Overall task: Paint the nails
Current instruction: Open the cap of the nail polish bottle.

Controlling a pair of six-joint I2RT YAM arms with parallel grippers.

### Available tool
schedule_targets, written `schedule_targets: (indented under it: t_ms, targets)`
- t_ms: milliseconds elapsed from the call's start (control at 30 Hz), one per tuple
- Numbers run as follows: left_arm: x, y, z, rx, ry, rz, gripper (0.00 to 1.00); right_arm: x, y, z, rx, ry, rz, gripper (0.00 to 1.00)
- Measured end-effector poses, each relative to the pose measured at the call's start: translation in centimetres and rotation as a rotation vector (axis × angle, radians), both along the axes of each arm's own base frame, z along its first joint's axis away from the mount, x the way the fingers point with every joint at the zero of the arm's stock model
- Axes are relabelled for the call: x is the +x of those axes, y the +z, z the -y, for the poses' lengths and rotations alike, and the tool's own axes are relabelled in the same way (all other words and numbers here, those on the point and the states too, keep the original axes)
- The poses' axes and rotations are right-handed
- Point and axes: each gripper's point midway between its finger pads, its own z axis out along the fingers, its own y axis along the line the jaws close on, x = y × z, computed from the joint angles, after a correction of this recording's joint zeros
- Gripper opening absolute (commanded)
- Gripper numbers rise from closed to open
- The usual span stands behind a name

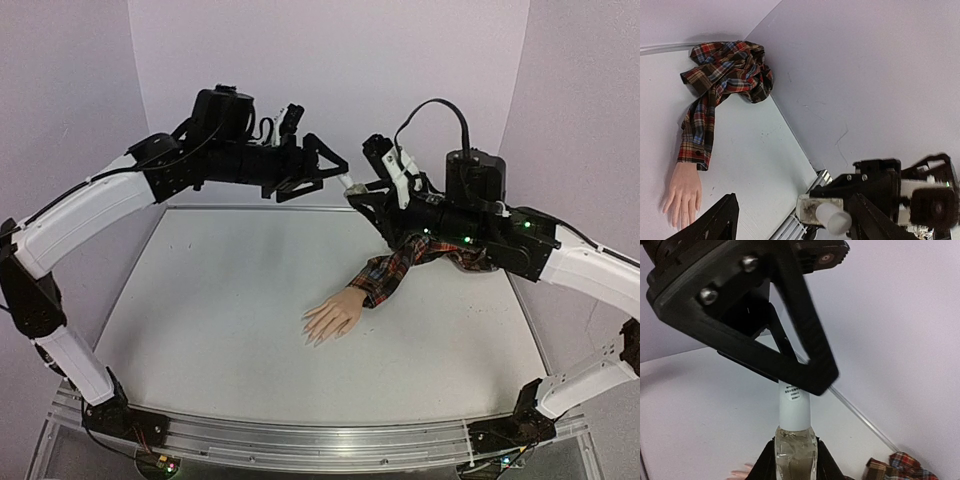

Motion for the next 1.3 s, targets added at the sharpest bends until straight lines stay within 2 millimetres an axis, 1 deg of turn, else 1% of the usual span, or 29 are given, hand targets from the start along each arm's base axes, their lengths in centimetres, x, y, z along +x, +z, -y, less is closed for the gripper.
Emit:
schedule_targets:
  t_ms: [100,200,267,300,367,500,533,600,633,700,933,1133,1300]
  targets:
    - [-2.4,1.4,-1.4,-0.083,-0.064,0.092,0.82,-0.6,1.1,0.4,0.087,0.091,-0.065,0.0]
    - [-4.8,3.7,-2.6,-0.186,-0.139,0.204,0.83,-0.7,2.0,1.3,0.179,0.184,-0.157,0.0]
    - [-5.6,5.4,-2.7,-0.241,-0.182,0.27,0.82,-1.0,2.4,1.5,0.232,0.253,-0.232,0.0]
    - [-6.0,6.3,-2.6,-0.271,-0.204,0.305,0.8,-1.2,2.6,1.6,0.255,0.288,-0.273,0.0]
    - [-6.5,7.0,-2.2,-0.296,-0.244,0.344,0.74,-2.2,3.1,1.2,0.29,0.367,-0.335,0.0]
    - [-6.2,7.3,-0.9,-0.308,-0.291,0.38,0.69,-4.2,4.5,0.5,0.344,0.5,-0.413,0.0]
    - [-6.1,7.1,-0.6,-0.307,-0.298,0.38,0.66,-4.5,4.7,0.4,0.355,0.521,-0.425,0.0]
    - [-6.0,6.8,-0.2,-0.306,-0.311,0.379,0.57,-5.0,5.3,0.4,0.376,0.555,-0.442,0.0]
    - [-6.1,6.7,-0.1,-0.309,-0.319,0.377,0.54,-5.0,5.5,0.3,0.384,0.565,-0.451,0.0]
    - [-6.2,6.8,0.2,-0.319,-0.339,0.381,0.53,-4.9,5.7,0.2,0.4,0.579,-0.466,0.0]
    - [-6.6,8.0,0.6,-0.353,-0.381,0.409,0.4,-4.0,5.7,-0.2,0.433,0.595,-0.502,0.0]
    - [-6.1,8.3,1.1,-0.354,-0.38,0.412,0.23,-3.9,6.4,-0.2,0.451,0.605,-0.494,0.0]
    - [-5.6,8.4,1.2,-0.345,-0.359,0.411,0.04,-3.9,6.7,-0.2,0.462,0.605,-0.489,0.0]
